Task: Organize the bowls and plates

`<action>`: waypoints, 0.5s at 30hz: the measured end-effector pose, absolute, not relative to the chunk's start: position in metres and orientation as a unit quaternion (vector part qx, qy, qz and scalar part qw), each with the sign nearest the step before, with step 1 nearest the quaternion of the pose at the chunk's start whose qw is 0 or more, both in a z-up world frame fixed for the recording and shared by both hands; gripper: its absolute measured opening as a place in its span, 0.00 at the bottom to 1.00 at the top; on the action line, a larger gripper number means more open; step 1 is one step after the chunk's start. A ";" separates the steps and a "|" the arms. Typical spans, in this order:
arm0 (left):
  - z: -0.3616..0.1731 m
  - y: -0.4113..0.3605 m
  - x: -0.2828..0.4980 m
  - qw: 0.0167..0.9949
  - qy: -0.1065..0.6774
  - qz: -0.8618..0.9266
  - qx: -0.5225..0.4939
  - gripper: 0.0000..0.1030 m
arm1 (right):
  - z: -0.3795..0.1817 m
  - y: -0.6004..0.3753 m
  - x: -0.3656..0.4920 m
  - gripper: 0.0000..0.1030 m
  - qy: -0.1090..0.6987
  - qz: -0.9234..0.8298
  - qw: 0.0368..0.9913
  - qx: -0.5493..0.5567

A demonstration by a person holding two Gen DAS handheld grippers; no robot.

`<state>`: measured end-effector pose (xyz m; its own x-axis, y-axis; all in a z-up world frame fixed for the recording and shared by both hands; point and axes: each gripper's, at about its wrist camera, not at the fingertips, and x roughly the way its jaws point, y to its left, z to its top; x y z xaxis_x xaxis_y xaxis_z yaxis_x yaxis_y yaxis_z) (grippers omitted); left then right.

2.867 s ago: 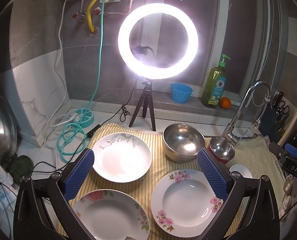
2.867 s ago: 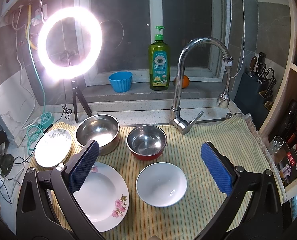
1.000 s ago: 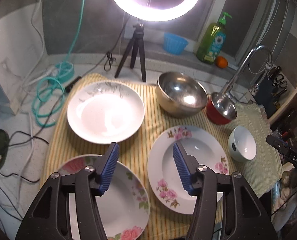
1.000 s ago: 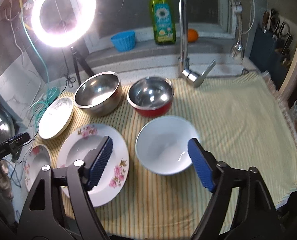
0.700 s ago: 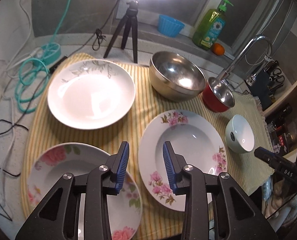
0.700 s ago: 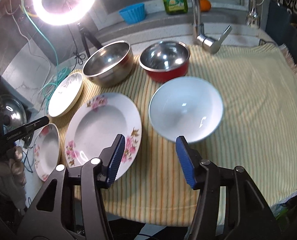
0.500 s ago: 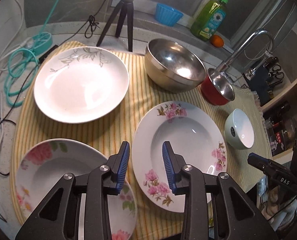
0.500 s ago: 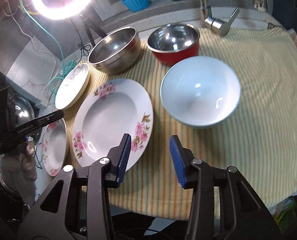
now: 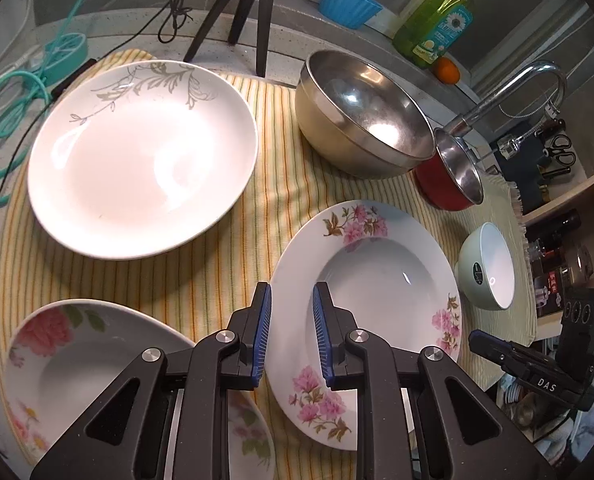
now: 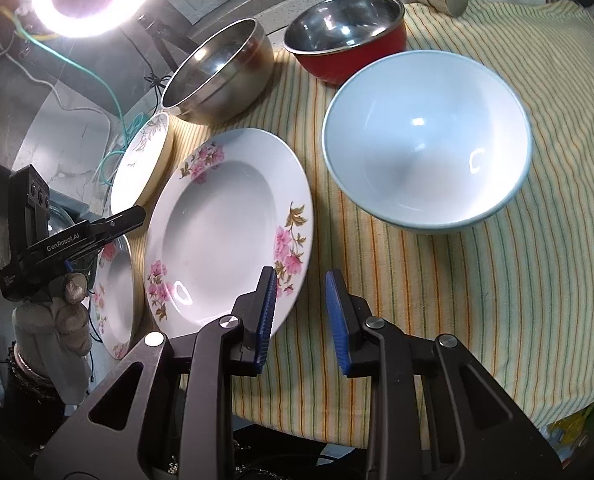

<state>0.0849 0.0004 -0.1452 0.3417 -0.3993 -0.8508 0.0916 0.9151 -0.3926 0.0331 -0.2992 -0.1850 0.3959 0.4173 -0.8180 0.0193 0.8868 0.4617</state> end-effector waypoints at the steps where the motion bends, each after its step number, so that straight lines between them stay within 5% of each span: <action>1: -0.146 0.001 0.086 0.806 0.554 -0.151 -0.140 0.19 | -0.186 -0.300 0.033 0.26 0.536 0.123 0.809 0.206; 15: -0.162 0.002 0.101 0.787 0.576 -0.159 -0.151 0.19 | -0.198 -0.296 0.043 0.26 0.547 0.135 0.796 0.222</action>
<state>0.1008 0.0019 -0.1618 0.2860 -0.4248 -0.8589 0.0765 0.9036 -0.4215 0.0432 -0.2965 -0.1979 0.3643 0.4570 -0.8114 0.0283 0.8655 0.5001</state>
